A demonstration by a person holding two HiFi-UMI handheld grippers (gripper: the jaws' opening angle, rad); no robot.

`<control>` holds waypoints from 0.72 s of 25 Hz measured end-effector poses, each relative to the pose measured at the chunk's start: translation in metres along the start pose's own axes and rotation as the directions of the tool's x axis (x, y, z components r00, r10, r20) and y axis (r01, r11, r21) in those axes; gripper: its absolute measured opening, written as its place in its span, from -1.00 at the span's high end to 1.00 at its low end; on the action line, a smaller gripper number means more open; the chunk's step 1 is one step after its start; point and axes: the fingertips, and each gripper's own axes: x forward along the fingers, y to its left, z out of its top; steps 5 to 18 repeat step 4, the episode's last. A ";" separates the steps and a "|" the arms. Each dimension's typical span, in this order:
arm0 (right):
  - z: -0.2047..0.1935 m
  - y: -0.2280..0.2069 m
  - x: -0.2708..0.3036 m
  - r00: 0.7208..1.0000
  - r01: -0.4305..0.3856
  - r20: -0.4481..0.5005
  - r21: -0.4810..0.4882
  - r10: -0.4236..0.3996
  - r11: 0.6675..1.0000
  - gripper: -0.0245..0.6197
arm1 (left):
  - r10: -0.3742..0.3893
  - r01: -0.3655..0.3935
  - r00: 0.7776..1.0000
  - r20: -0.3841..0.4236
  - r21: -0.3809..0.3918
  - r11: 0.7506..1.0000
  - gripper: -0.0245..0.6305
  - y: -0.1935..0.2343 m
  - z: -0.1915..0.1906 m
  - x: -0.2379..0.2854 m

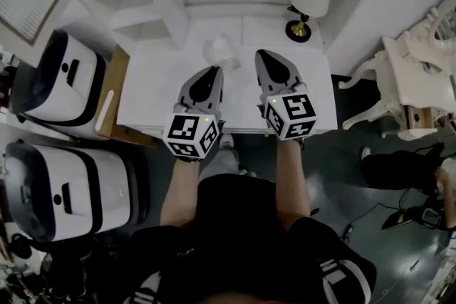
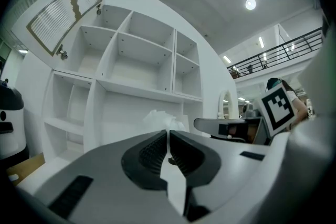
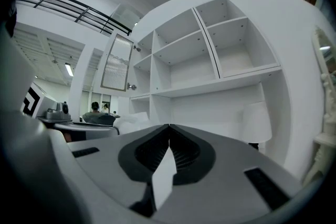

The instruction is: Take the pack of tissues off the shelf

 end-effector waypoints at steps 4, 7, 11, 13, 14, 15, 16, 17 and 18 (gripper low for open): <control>0.000 0.000 0.001 1.000 0.000 -0.002 -0.001 0.000 1.000 0.87 | -0.004 0.004 1.000 -0.005 -0.009 1.000 0.84 0.000 -0.002 0.000; 0.000 0.000 0.001 1.000 0.000 -0.002 -0.001 0.000 1.000 0.87 | -0.004 0.004 1.000 -0.005 -0.009 1.000 0.84 0.000 -0.002 0.000; 0.000 0.000 0.001 1.000 0.000 -0.002 -0.001 0.000 1.000 0.87 | -0.004 0.004 1.000 -0.005 -0.009 1.000 0.84 0.000 -0.002 0.000; 0.000 0.000 0.001 1.000 0.000 -0.002 -0.001 0.000 1.000 0.87 | -0.004 0.004 1.000 -0.005 -0.009 1.000 0.84 0.000 -0.002 0.000; 0.000 0.000 0.001 1.000 0.000 -0.002 -0.001 0.000 1.000 0.87 | -0.004 0.004 1.000 -0.005 -0.009 1.000 0.84 0.000 -0.002 0.000; 0.000 0.000 0.001 1.000 0.000 -0.002 -0.001 0.000 1.000 0.87 | -0.004 0.004 1.000 -0.005 -0.009 1.000 0.84 0.000 -0.002 0.000; 0.000 0.000 0.001 1.000 0.000 -0.002 -0.001 0.000 1.000 0.87 | -0.004 0.004 1.000 -0.005 -0.009 1.000 0.84 0.000 -0.002 0.000; 0.000 0.000 0.001 1.000 0.000 -0.002 -0.001 0.000 1.000 0.87 | -0.004 0.004 1.000 -0.005 -0.009 1.000 0.84 0.000 -0.002 0.000; 0.000 0.000 0.001 1.000 0.000 -0.002 -0.001 0.000 1.000 0.87 | -0.004 0.004 1.000 -0.005 -0.009 1.000 0.84 0.000 -0.002 0.000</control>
